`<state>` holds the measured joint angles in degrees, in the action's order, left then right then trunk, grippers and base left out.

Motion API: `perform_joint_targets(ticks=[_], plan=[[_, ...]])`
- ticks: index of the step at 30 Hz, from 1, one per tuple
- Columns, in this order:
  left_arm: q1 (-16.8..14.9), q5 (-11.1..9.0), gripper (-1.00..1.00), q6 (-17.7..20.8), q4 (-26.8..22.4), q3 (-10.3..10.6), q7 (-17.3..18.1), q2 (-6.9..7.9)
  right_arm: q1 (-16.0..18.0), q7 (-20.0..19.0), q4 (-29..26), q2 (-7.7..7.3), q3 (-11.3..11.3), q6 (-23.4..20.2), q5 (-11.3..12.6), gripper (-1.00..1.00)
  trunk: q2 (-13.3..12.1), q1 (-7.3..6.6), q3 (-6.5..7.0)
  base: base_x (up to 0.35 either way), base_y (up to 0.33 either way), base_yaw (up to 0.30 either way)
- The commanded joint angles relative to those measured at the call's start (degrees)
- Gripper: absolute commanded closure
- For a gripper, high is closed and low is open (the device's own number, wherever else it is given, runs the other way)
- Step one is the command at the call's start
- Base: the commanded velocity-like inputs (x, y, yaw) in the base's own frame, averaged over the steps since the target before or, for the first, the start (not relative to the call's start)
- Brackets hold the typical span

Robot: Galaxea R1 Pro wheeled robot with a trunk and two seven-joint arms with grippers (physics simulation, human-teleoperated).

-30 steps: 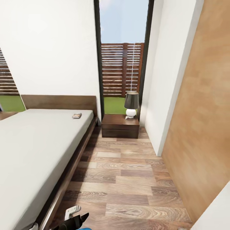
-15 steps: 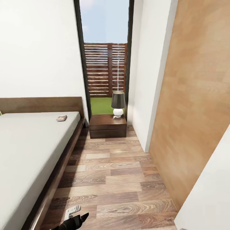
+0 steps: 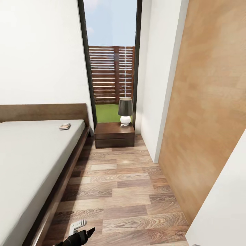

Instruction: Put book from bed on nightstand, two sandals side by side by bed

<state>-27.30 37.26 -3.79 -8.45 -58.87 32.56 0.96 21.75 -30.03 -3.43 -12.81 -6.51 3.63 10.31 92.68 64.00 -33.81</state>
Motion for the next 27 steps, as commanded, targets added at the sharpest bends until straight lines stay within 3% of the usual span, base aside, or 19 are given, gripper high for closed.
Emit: perform_joint_targets(ticks=[1, 14, 27], plan=[[0.0, 0.6, -1.00, -0.3, 0.0, -0.4, 0.1, 0.00, 0.0, -0.3, 0.1, -0.01, -0.4, 0.1, 0.0, -1.00, 0.0, 0.00, -0.06, 0.000, 0.000, 0.000], [0.0, 0.6, -1.00, -0.3, 0.0, -0.4, 0.1, 0.00, 0.0, -0.3, 0.1, -0.02, -0.4, 0.1, -0.1, -1.00, 0.0, 0.00, -0.06, 0.000, 0.000, -0.017], [0.0, 0.6, -1.00, -0.3, 0.0, -0.4, 0.1, 0.00, 0.0, -0.3, 0.1, -0.02, -0.4, 0.1, -0.1, -1.00, 0.0, 0.00, -0.06, 0.000, 0.000, -0.262]])
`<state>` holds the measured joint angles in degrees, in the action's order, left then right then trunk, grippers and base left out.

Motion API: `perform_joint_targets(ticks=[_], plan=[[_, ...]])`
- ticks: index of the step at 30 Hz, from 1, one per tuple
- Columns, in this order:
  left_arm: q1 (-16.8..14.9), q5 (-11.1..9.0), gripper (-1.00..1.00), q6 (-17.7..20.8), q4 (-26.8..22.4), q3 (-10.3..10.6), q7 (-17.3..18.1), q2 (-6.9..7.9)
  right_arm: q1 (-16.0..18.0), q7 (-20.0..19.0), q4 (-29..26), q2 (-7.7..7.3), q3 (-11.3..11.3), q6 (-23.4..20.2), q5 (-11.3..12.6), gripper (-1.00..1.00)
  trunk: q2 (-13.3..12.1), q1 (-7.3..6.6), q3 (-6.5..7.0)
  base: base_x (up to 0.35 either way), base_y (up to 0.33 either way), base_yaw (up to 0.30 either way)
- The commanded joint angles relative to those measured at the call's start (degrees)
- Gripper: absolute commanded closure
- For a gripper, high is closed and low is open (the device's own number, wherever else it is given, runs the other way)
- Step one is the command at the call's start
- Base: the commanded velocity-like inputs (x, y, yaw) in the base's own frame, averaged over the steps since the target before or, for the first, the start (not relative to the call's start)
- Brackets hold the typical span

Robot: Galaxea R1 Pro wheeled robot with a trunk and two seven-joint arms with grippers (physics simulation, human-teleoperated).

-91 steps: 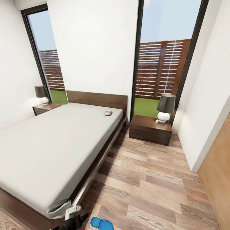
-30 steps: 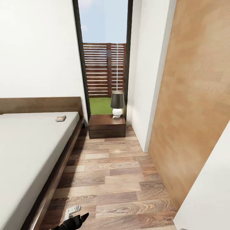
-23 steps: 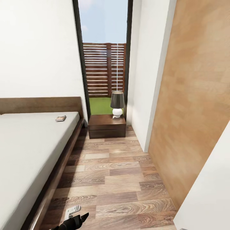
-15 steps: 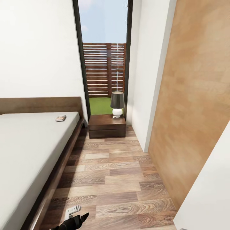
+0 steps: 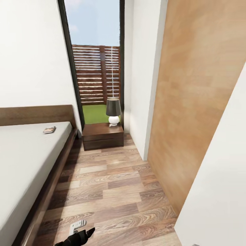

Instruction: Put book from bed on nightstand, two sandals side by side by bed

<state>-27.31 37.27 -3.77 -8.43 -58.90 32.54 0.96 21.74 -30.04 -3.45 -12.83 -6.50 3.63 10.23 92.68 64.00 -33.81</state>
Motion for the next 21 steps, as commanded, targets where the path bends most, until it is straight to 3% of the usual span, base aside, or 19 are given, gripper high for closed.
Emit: perform_joint_targets(ticks=[1, 6, 11, 12, 13, 16, 21], plan=[[0.0, 0.6, -1.00, -0.4, 0.0, -0.4, 0.2, 0.01, 0.1, -0.3, 0.1, 0.00, -0.4, 0.1, 0.0, -1.00, 0.0, 0.00, -0.06, 0.000, 0.000, -0.282], [0.0, 0.6, -1.00, -0.4, 0.0, -0.4, 0.2, 0.01, 0.1, -0.4, 0.2, 0.11, -0.3, 0.0, -0.1, -1.00, 0.0, 0.00, -0.06, 0.000, 0.000, -0.261], [0.0, 0.6, -1.00, -0.4, 0.0, -0.4, 0.1, 0.01, 0.1, -0.5, 0.7, 0.72, -0.3, 0.0, -7.0, -1.00, 0.0, 0.00, -0.06, 0.000, 0.000, -0.052], [0.0, 0.6, -1.00, -0.4, 0.0, -0.3, 0.1, 0.01, 0.1, -0.5, 0.9, 0.84, -0.3, -0.1, -9.9, -1.00, 0.0, 0.00, -0.06, 0.000, 0.000, -0.011], [0.0, 0.6, -1.00, -0.4, 0.0, -0.3, 0.1, 0.01, 0.1, -0.5, 0.9, 0.89, -0.3, -0.1, -11.4, -1.00, 0.0, 0.00, -0.06, 0.000, 0.000, -0.007], [0.0, 0.6, -1.00, -0.4, 0.0, -0.3, 0.1, 0.01, 0.1, -0.5, 0.9, 0.95, -0.3, -0.1, -13.4, -1.00, 0.0, 0.00, -0.06, 0.000, 0.000, -0.003], [0.0, 0.6, -1.00, -0.4, 0.1, -0.3, 0.1, 0.01, 0.1, -0.4, 0.9, 0.96, -0.3, -0.1, -13.9, -1.00, 0.0, 0.00, -0.06, 0.000, 0.000, 0.000]])
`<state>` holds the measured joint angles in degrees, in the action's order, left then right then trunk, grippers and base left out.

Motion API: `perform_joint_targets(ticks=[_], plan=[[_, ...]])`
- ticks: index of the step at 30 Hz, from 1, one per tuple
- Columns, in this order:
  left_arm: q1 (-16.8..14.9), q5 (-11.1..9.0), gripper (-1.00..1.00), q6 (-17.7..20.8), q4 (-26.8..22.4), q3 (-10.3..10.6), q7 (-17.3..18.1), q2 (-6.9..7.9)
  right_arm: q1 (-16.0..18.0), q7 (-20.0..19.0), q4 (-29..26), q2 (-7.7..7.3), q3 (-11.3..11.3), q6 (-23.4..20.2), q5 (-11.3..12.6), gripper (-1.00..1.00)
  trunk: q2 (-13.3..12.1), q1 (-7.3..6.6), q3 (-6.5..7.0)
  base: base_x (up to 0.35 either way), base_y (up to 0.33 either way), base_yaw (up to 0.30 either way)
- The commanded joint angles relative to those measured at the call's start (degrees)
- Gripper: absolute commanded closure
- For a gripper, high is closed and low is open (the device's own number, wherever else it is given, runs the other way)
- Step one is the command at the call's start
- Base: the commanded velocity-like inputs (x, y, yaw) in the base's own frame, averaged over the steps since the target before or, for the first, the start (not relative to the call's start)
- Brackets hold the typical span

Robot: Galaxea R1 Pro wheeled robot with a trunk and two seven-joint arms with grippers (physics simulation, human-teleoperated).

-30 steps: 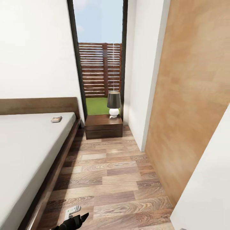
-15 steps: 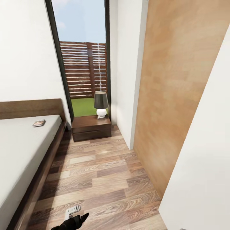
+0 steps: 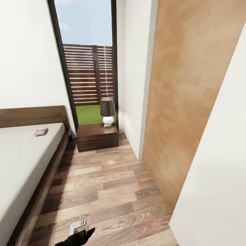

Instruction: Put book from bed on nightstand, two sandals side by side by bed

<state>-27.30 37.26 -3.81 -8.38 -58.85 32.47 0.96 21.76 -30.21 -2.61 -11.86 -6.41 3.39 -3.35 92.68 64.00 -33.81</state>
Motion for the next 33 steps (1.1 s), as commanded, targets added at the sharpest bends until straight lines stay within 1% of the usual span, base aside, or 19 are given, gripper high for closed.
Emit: perform_joint_targets(ticks=[1, 11, 28, 33], plan=[[0.0, 0.6, -1.00, -0.4, 0.0, -0.4, 0.1, 0.00, 0.0, -0.2, 0.1, -0.01, -0.4, 0.2, -0.4, -1.00, 0.0, -0.01, -0.06, 0.000, 0.000, 0.000], [0.0, 0.6, -1.00, -0.4, 0.0, -0.4, 0.1, 0.00, 0.0, -0.2, 0.1, -0.01, -0.4, 0.2, -0.4, -1.00, 0.0, -0.01, -0.06, 0.015, 0.000, 0.000], [0.0, 0.6, -1.00, -0.4, -0.1, -0.4, 0.1, 0.00, 0.0, -0.2, 0.1, -0.01, -0.4, 0.2, -0.4, -1.00, 0.0, -0.01, -0.06, 0.298, -0.002, 0.000], [0.0, 0.6, -1.00, -0.4, -0.1, -0.4, 0.1, 0.00, 0.0, -0.2, 0.1, -0.01, -0.4, 0.2, -0.4, -1.00, 0.0, -0.01, -0.06, 0.105, -0.017, 0.000]])
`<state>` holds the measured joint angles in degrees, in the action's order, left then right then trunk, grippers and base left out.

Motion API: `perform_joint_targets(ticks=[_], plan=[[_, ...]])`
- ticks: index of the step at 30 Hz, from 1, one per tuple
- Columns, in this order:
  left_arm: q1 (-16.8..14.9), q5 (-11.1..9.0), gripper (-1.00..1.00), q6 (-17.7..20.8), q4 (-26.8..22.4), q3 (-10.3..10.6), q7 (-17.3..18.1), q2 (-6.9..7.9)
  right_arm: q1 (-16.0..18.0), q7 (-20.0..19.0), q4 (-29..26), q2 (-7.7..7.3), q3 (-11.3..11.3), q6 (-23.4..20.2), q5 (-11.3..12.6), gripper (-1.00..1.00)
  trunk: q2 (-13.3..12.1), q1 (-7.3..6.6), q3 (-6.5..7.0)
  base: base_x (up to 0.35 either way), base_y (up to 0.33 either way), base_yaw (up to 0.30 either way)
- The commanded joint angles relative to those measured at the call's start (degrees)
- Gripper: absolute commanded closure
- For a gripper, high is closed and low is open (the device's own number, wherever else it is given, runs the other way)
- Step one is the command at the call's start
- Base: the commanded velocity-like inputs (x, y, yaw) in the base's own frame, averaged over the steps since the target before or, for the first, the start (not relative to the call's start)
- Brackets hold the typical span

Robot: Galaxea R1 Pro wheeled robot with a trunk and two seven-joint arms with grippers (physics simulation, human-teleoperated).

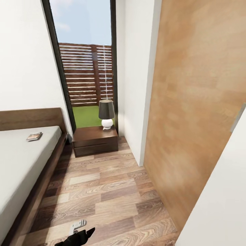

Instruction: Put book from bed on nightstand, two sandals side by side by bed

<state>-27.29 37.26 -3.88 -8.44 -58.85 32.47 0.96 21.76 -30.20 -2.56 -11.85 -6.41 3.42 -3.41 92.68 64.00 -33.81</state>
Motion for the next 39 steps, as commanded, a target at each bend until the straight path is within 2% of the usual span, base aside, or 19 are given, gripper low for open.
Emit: perform_joint_targets(ticks=[1, 16, 26, 39], plan=[[0.0, 0.6, -1.00, -0.3, 0.0, -0.4, 0.1, 0.00, 0.0, -0.2, 0.0, -0.01, -0.4, 0.2, -0.4, -1.00, 0.0, 0.00, -0.06, 0.036, -0.003, 0.000], [0.0, 0.6, -1.00, -0.3, 0.0, -0.4, 0.1, 0.00, 0.0, -0.2, 0.0, -0.01, -0.4, 0.2, -0.4, -1.00, 0.0, 0.00, -0.06, 0.202, -0.132, 0.000], [0.0, 0.6, -1.00, -0.3, 0.0, -0.5, 0.1, 0.08, 0.0, -0.2, 0.0, -0.01, -0.4, 0.2, -0.4, -1.00, 0.0, 0.00, -0.06, 0.037, -0.018, 0.008], [0.0, 0.6, -1.00, -0.3, 0.0, -0.5, 0.1, 0.09, 0.0, -0.2, 0.0, -0.01, -0.4, 0.2, -0.4, -1.00, 0.0, 0.00, -0.30, 0.001, 0.000, 0.237]])
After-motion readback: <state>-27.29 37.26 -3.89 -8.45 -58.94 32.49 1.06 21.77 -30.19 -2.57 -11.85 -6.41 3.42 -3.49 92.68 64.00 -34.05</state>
